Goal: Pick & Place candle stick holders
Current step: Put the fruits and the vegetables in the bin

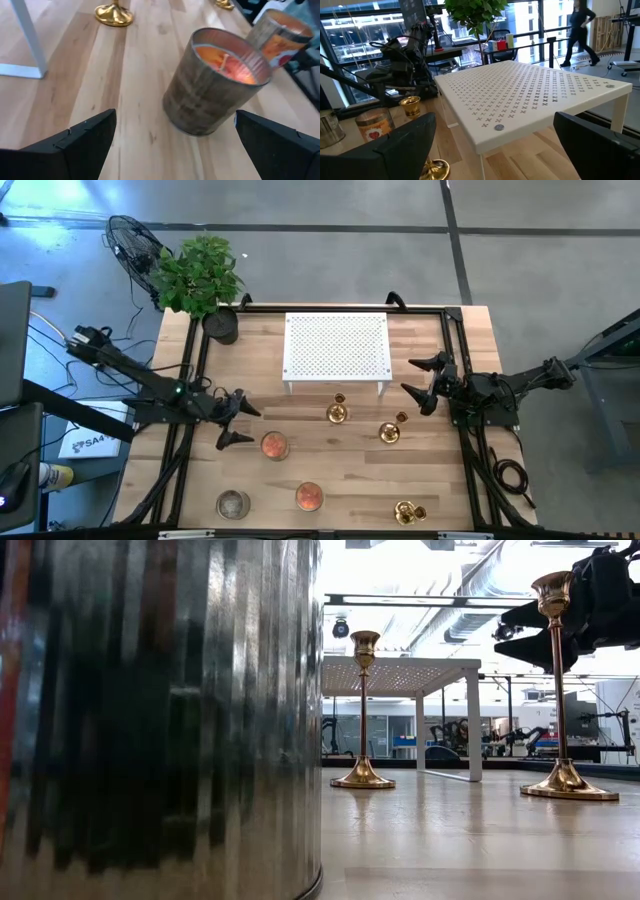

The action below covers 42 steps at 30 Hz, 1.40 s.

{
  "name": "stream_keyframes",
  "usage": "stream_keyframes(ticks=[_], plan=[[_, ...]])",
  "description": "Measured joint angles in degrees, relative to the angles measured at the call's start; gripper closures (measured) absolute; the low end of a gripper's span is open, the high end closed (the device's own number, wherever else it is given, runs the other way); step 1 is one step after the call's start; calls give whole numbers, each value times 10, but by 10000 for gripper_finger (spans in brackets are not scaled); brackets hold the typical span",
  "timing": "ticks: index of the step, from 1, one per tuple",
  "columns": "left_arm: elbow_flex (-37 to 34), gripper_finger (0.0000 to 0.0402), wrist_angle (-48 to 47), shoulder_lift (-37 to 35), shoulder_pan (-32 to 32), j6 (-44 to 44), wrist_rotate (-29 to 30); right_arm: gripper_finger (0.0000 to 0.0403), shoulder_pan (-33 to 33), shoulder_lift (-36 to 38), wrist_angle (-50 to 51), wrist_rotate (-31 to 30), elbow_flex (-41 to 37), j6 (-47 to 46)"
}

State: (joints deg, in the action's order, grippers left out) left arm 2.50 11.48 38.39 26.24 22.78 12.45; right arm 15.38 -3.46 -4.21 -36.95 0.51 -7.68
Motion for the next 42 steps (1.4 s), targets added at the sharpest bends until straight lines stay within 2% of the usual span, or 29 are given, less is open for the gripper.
stream_keyframes(ticks=[6, 14, 23, 42], plan=[[0, 2, 62, 43, 41, -16, 25, 4, 0, 0, 0, 3, 0, -13], [0, 2, 93, 96, 77, -11, 48, 4, 0, 0, 0, 7, 0, -15], [1, 2, 142, 164, 77, -5, 47, 4, 0, 0, -1, 7, 0, -15], [1, 2, 315, 289, 84, -16, 47, 4, 0, 0, -1, 11, 0, -29]])
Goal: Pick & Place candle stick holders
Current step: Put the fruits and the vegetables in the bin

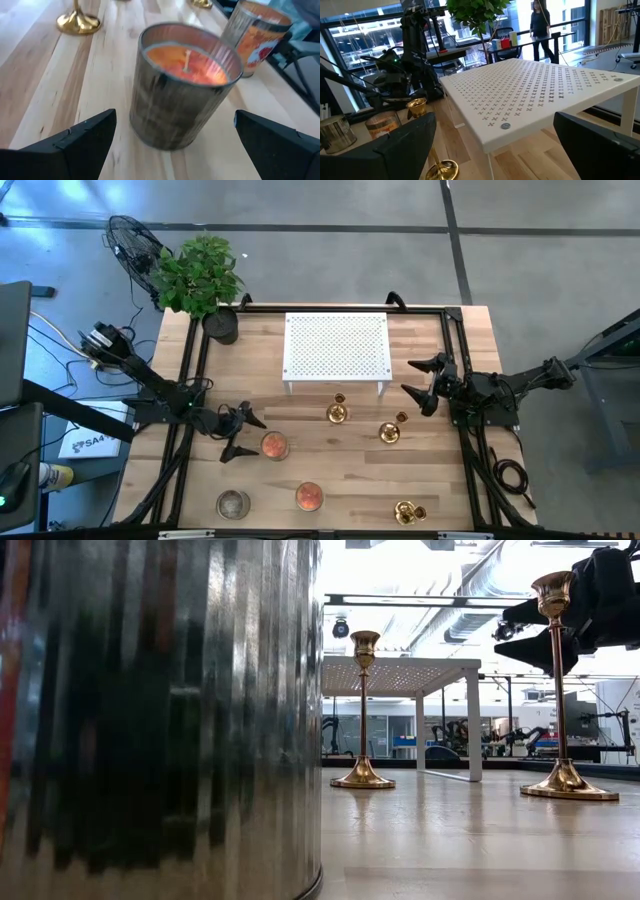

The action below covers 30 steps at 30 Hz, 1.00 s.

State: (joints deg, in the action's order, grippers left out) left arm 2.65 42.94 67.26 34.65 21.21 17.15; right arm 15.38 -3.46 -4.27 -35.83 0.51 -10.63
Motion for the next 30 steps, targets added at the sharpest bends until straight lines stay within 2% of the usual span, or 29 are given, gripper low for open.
stream_keyframes(ticks=[19, 30], plan=[[46, 2, 10, 86, -1, -17, 19, 4, 0, 0, 0, 18, 0, -1], [65, 2, 11, 96, -1, -31, 15, 4, 0, 0, 0, 19, 0, -17]])
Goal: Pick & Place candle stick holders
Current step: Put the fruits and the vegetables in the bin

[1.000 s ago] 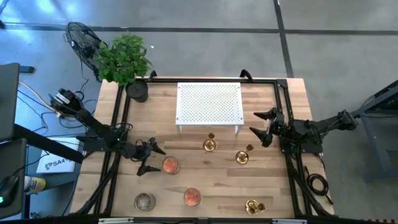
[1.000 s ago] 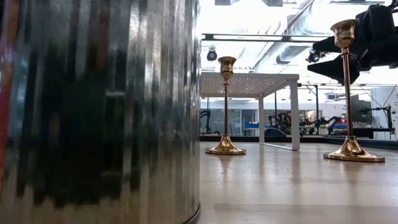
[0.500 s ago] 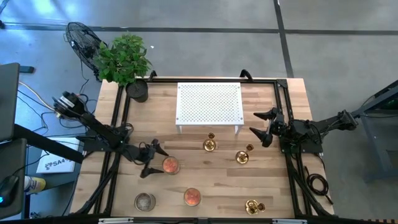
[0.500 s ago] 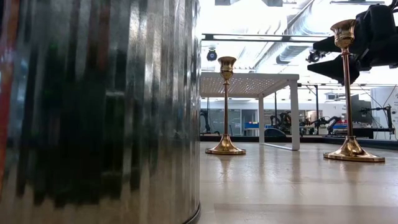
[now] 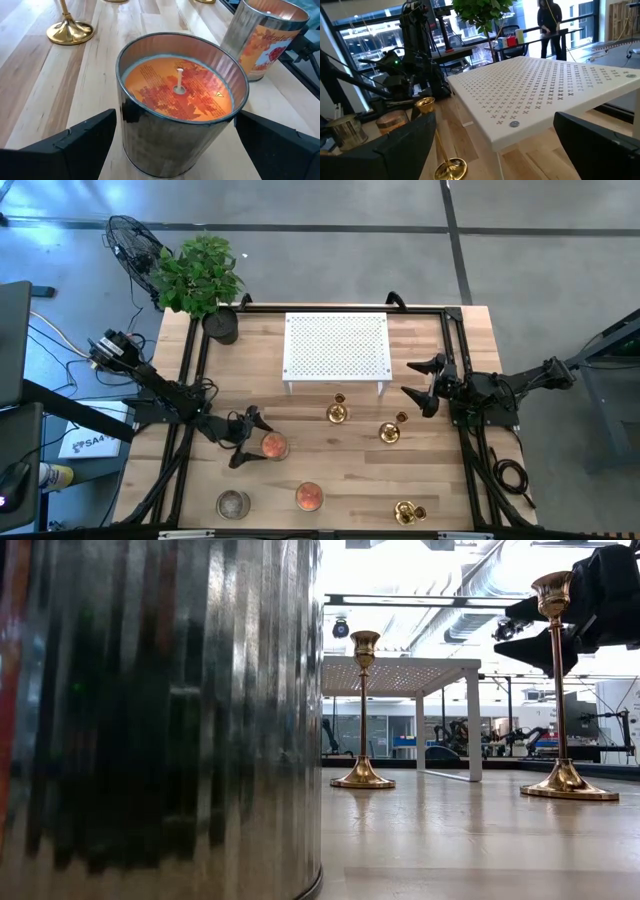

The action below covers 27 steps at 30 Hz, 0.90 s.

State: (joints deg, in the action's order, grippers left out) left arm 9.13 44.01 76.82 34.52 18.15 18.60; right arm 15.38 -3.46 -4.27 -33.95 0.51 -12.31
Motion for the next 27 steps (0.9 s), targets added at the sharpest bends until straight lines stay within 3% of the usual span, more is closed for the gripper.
stream_keyframes(ticks=[18, 27], plan=[[0, 2, 23, 0, 0, 1, 2, 4, 0, 0, 0, 4, 0, -26], [0, 2, 26, 0, 0, 0, 2, 4, 0, 0, 0, 55, 0, -53]])
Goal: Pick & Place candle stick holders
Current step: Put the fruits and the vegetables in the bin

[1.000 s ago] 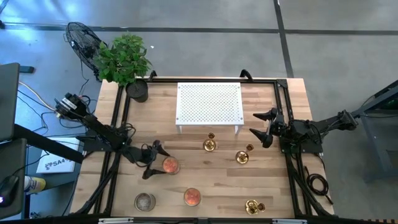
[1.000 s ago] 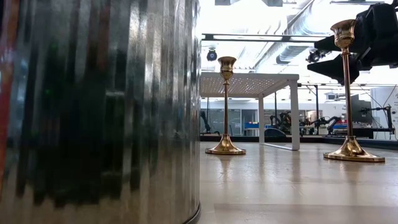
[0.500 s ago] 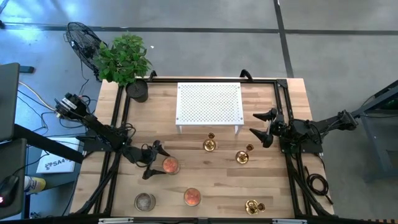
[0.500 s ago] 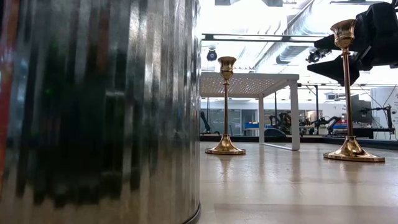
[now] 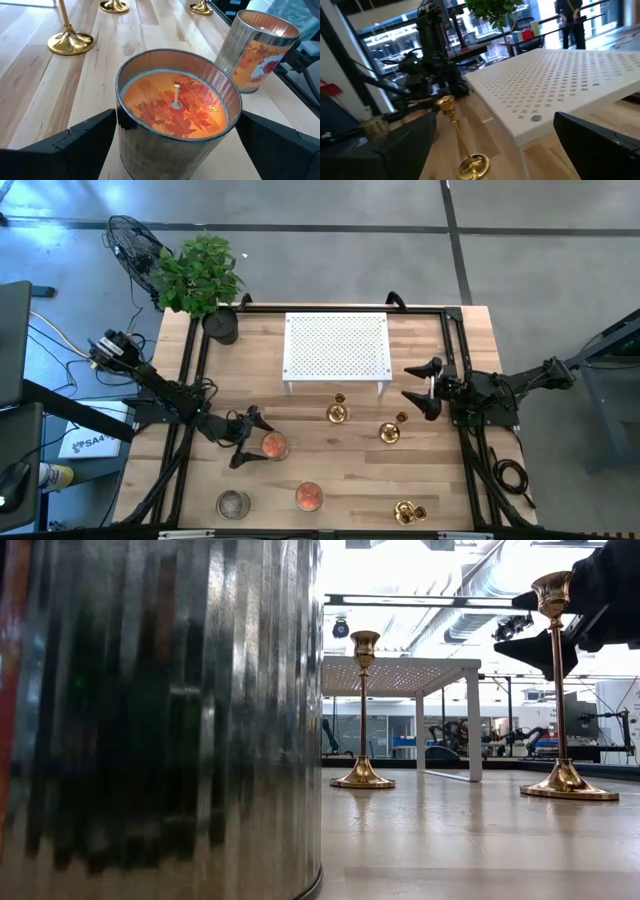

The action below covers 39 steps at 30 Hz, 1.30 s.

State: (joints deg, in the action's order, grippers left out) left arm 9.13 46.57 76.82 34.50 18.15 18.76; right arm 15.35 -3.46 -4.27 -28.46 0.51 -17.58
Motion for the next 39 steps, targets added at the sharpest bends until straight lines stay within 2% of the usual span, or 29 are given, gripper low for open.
stream_keyframes(ticks=[11, 17, 22, 28, 36, 39], plan=[[4, 2, -1, 0, 0, 10, 12, 4, 0, 0, 0, 6, 0, -4], [25, 2, -16, 1, 0, -12, 11, 5, 0, 0, 0, 6, 0, -4], [30, 2, -34, 37, 0, 8, 13, 5, 0, 0, 0, 16, 0, -4], [30, 2, 6, 83, 0, 15, 26, 4, 0, 0, 0, 22, 0, -4], [44, 2, 28, 92, 0, -7, 32, 5, 0, 0, 1, 22, 0, -4], [51, 2, 22, 92, 0, -19, 56, 4, 0, 0, 1, 22, 0, -4]])
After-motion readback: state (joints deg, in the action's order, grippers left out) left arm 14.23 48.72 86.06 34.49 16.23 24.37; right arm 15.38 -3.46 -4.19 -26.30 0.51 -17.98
